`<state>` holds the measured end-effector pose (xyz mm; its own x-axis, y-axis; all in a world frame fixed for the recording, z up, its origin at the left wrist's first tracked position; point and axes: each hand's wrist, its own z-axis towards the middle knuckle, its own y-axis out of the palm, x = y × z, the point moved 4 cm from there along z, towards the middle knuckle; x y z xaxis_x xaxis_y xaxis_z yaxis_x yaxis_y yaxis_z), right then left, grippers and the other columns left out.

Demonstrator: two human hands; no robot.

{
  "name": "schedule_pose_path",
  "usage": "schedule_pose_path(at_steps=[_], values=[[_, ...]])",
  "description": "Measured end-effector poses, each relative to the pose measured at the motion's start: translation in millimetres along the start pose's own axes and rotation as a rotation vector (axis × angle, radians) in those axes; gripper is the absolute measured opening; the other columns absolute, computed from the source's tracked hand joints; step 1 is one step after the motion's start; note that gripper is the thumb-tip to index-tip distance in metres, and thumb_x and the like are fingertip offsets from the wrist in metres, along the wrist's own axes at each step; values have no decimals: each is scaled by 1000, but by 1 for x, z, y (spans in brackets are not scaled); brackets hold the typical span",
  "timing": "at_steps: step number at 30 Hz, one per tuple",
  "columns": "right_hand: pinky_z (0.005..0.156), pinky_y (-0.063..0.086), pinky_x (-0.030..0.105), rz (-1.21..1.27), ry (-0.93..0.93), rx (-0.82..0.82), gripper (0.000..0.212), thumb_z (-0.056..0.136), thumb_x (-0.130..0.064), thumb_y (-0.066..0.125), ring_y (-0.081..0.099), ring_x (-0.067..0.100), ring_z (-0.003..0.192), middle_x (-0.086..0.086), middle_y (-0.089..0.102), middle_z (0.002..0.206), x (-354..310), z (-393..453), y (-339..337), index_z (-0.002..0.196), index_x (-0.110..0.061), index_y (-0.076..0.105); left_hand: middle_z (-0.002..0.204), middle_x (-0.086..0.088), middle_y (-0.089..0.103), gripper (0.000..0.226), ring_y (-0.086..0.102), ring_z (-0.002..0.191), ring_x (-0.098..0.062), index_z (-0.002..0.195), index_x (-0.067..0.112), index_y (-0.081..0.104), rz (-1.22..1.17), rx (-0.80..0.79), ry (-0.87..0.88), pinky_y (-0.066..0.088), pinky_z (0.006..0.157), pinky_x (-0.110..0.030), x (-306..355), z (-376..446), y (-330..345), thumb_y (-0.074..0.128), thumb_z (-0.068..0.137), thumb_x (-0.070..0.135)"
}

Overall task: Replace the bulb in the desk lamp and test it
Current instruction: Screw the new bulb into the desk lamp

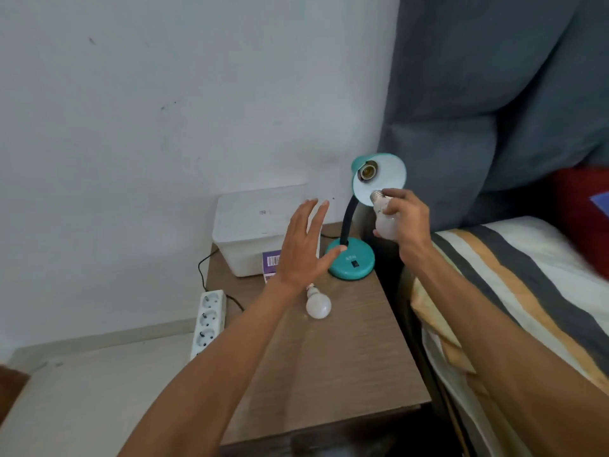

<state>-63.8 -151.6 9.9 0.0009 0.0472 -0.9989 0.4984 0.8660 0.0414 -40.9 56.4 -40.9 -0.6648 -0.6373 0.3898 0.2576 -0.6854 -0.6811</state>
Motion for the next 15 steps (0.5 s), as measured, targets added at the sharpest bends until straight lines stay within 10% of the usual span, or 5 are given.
schedule_pose_path(at_steps=[6,15], values=[[72,45,15,-329,-238,63,46,70,-25,80,60,13,93,-6,63,103,-27,22,-12,115,-21,68,166,-14,27,110,26,153,-31,162,9,19,-72,-161,41,33,124,-46,19,73,28,87,80,36],[94,41,24,-625,-419,-4,56,74,-33,84,52,13,107,5,51,126,-21,52,1,126,-23,64,170,-9,15,119,24,155,-25,163,12,2,-239,-276,48,29,121,-29,13,123,57,88,81,22]])
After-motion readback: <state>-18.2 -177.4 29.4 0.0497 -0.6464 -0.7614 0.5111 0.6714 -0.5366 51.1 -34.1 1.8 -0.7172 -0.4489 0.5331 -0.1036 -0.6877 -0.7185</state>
